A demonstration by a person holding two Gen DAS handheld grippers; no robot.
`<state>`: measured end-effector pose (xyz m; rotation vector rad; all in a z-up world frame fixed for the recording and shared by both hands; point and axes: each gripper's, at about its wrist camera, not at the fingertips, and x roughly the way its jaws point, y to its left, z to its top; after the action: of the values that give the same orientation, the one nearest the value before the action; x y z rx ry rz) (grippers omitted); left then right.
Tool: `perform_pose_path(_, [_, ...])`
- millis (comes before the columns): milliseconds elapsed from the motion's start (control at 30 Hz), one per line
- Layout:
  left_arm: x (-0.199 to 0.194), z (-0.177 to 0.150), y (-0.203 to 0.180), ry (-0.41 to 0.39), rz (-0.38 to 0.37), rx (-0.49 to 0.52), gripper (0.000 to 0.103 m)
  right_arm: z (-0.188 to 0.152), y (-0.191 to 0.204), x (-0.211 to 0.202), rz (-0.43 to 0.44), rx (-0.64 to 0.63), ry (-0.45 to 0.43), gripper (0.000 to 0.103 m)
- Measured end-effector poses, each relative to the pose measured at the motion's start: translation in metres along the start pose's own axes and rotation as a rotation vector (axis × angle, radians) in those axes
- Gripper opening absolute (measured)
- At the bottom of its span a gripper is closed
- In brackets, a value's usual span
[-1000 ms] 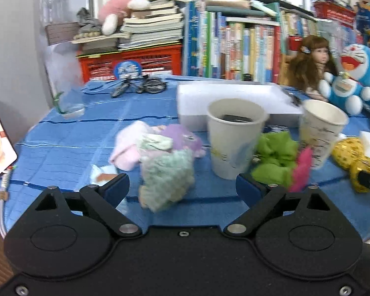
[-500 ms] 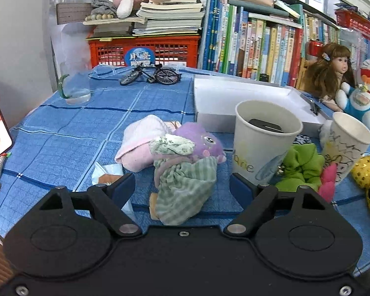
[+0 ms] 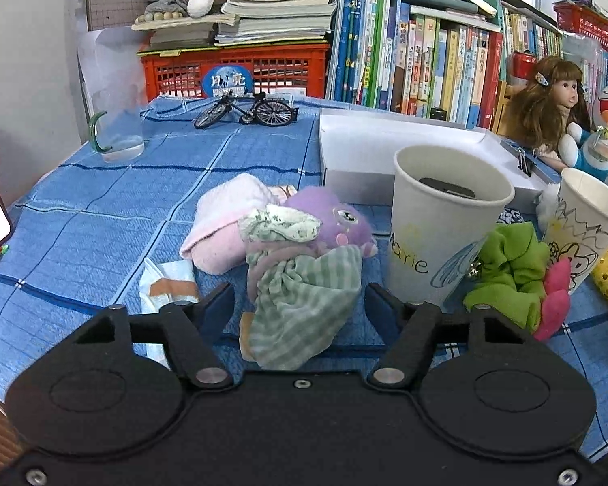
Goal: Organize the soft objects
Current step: 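Grasp the green gingham cloth with the left gripper while the right gripper grasps the gold sequin bow, then carry the cloth with the left gripper into the white tray while the right gripper places the bow beside it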
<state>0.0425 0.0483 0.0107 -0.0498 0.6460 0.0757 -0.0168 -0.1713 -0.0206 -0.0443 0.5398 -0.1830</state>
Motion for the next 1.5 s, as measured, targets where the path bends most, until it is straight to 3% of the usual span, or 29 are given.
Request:
perform_pose_path(200, [0.003, -0.001, 0.001, 0.011, -0.004, 0.001, 0.049, 0.000, 0.003, 0.004, 0.020, -0.004, 0.024, 0.096])
perform_pose_path(233, [0.003, 0.000, 0.001, 0.012, -0.004, 0.000, 0.041, -0.001, 0.004, 0.005, 0.027, -0.005, 0.029, 0.093])
perform_pose_path(267, [0.003, 0.000, 0.002, 0.012, -0.002, 0.000, 0.031, -0.001, 0.005, 0.006, 0.039, -0.002, 0.038, 0.086])
perform_pose_path(367, [0.002, 0.000, 0.004, 0.013, -0.018, -0.014, 0.028, -0.002, 0.007, 0.005, 0.068, 0.034, 0.060, 0.072])
perform_pose_path(567, [-0.016, 0.002, 0.005, -0.019, -0.045, -0.009, 0.027, 0.002, 0.009, -0.010, 0.085, 0.045, 0.044, 0.064])
perform_pose_path(1067, [-0.054, 0.035, 0.009, -0.127, -0.104, -0.015, 0.027, 0.038, 0.000, -0.049, 0.096, 0.028, -0.074, 0.064])
perform_pose_path(1367, [-0.045, 0.073, 0.010, -0.108, -0.183, -0.017, 0.027, 0.070, -0.015, -0.048, 0.103, 0.035, -0.104, 0.064])
perform_pose_path(1500, [-0.034, 0.097, 0.004, -0.098, -0.225, -0.017, 0.027, 0.091, -0.024, -0.039, 0.182, 0.074, -0.084, 0.064])
